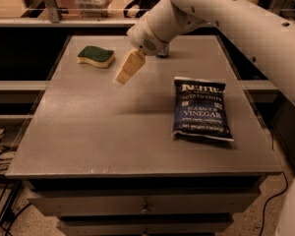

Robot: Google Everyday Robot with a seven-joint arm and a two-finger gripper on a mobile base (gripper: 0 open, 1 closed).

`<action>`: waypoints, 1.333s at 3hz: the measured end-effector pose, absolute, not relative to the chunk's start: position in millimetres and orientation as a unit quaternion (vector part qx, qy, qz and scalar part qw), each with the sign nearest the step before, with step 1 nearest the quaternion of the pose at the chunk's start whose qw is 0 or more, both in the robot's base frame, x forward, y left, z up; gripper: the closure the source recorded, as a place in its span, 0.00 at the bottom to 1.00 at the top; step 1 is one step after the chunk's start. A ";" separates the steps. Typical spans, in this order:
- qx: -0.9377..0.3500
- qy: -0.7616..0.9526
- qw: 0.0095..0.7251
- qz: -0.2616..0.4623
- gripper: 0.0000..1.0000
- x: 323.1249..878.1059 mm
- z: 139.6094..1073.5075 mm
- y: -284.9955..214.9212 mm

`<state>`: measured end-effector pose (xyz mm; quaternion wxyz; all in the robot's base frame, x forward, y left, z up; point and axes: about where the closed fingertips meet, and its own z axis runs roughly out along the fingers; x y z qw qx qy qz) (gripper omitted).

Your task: Pick sponge

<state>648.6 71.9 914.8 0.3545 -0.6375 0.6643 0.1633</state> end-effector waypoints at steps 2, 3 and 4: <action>-0.561 0.674 0.409 0.254 0.00 686.8 879.3 107.4; -0.525 0.674 0.435 0.283 0.00 713.1 870.6 125.0; -0.508 0.673 0.448 0.297 0.00 730.9 867.5 139.4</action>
Offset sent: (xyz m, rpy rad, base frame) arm 0.0750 0.0506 -0.0514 0.4208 0.1046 -0.1323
